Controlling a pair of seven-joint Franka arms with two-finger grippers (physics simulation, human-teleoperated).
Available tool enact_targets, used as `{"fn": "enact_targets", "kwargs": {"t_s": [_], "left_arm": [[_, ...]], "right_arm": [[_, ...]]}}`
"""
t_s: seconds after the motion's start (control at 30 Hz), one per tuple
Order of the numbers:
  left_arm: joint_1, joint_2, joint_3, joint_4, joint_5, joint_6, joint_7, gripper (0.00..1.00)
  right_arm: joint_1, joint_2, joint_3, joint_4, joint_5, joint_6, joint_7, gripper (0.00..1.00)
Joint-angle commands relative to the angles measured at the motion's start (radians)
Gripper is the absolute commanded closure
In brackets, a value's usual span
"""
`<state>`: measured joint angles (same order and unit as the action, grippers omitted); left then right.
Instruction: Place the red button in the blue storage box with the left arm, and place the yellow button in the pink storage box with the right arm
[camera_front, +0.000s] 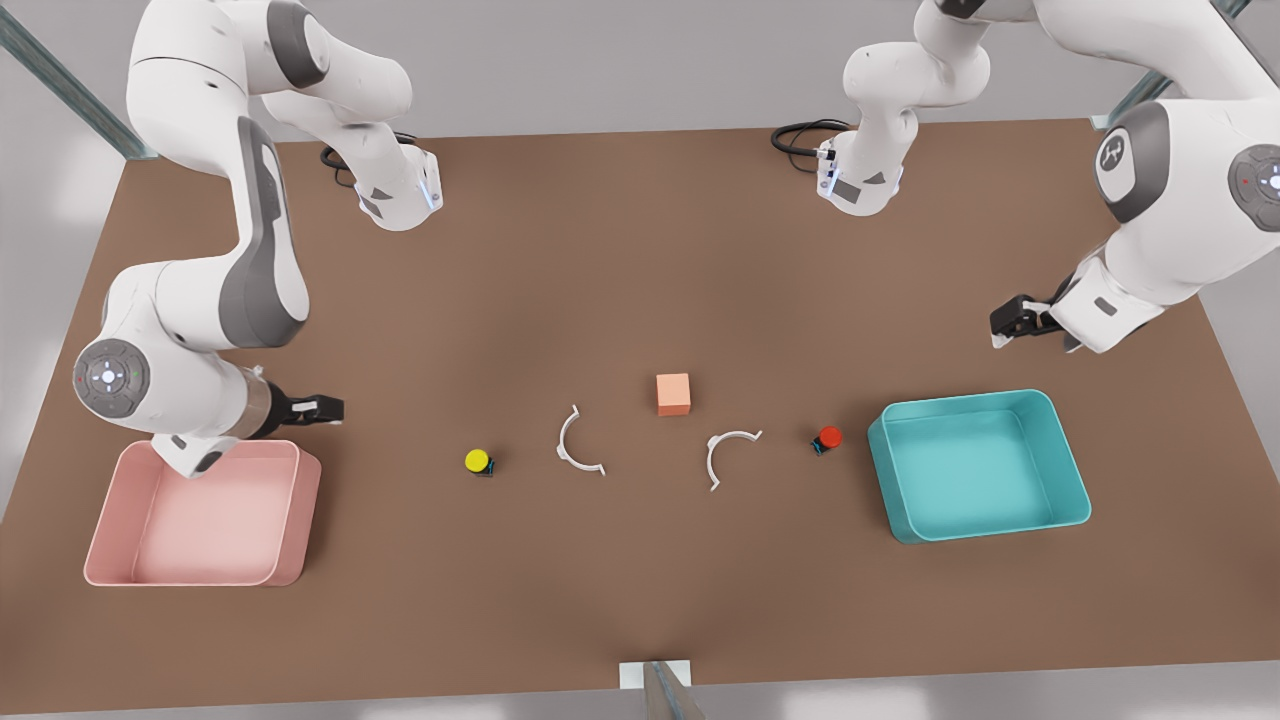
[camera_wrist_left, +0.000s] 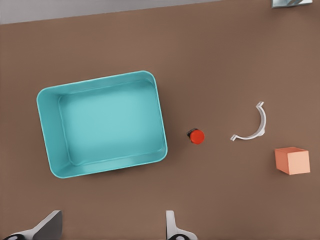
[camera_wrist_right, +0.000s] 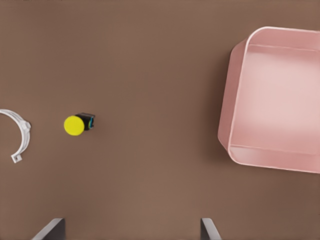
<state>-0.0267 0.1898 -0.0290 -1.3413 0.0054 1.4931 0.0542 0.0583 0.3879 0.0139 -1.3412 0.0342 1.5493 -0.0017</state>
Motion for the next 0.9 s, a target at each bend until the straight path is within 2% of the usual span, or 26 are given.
{"fn": "enact_targets", "kwargs": {"t_s": [0.0, 0.03, 0.07, 0.1, 0.2, 0.27, 0.47, 0.67, 0.87], "left_arm": [[-0.001, 0.0, 0.0, 0.001, 0.002, 0.01, 0.03, 0.0], [-0.006, 0.007, 0.0, 0.001, 0.002, 0.01, 0.019, 0.0], [-0.031, 0.008, -0.005, -0.001, -0.007, 0.01, -0.193, 0.0], [-0.062, 0.031, -0.005, -0.004, -0.077, 0.027, -0.612, 0.0], [-0.113, 0.053, -0.006, -0.199, -0.119, 0.3, -1.384, 0.0], [-0.147, 0.051, -0.005, -0.311, -0.136, 0.459, -1.596, 0.0], [-0.228, 0.06, -0.005, -0.578, -0.134, 0.854, -1.788, 0.0], [-0.228, 0.183, -0.003, -0.585, -0.127, 0.917, -1.831, 0.0], [-0.226, 0.278, -0.003, -0.588, -0.127, 0.954, -1.832, 0.0]], "right_arm": [[0.0, -0.001, 0.0, 0.0, 0.0, 0.009, 0.011, 0.0], [0.0, 0.002, 0.0, -0.001, 0.001, 0.009, 0.011, 0.0], [0.011, 0.005, 0.001, -0.006, 0.001, 0.014, 0.012, 0.0], [0.028, 0.009, 0.004, -0.036, 0.003, 0.055, 0.017, 0.0], [0.077, 0.051, 0.008, -0.055, 0.004, 0.123, 0.083, 0.0], [0.093, 0.074, 0.009, -0.053, 0.006, 0.167, 0.104, 0.0], [0.15, 0.17, 0.011, -0.053, 0.006, 0.339, 0.308, 0.0], [0.229, 0.246, 0.011, -0.052, 0.003, 0.426, 0.667, 0.0], [0.241, 0.289, 0.011, -0.05, -0.002, 0.468, 0.747, 0.0]]}}
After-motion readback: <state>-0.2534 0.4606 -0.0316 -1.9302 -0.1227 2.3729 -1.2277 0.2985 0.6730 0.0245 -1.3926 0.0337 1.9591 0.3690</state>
